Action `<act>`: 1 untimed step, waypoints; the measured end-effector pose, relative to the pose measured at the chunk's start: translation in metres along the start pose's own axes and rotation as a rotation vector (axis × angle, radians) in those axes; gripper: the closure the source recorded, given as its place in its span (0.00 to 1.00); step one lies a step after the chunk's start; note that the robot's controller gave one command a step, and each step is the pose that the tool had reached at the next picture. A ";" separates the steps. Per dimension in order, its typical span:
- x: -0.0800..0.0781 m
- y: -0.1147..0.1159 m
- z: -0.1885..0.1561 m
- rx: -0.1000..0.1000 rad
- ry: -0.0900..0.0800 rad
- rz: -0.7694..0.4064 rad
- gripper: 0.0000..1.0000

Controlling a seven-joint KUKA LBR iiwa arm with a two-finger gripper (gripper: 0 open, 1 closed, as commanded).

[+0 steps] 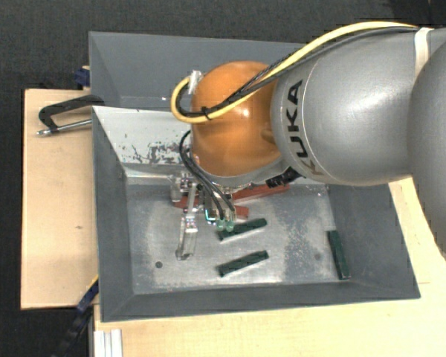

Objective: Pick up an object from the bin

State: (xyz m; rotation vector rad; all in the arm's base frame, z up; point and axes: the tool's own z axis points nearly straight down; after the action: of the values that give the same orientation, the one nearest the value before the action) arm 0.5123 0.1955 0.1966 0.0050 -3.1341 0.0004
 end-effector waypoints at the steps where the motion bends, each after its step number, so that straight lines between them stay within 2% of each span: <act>1: -0.001 0.000 -0.002 -0.001 -0.004 0.001 0.00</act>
Offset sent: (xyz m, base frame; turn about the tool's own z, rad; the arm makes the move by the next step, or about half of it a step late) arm 0.0034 -0.0496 0.0457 -0.2538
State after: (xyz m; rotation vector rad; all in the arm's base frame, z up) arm 0.5130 0.1952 0.1987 0.0034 -3.1378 -0.0010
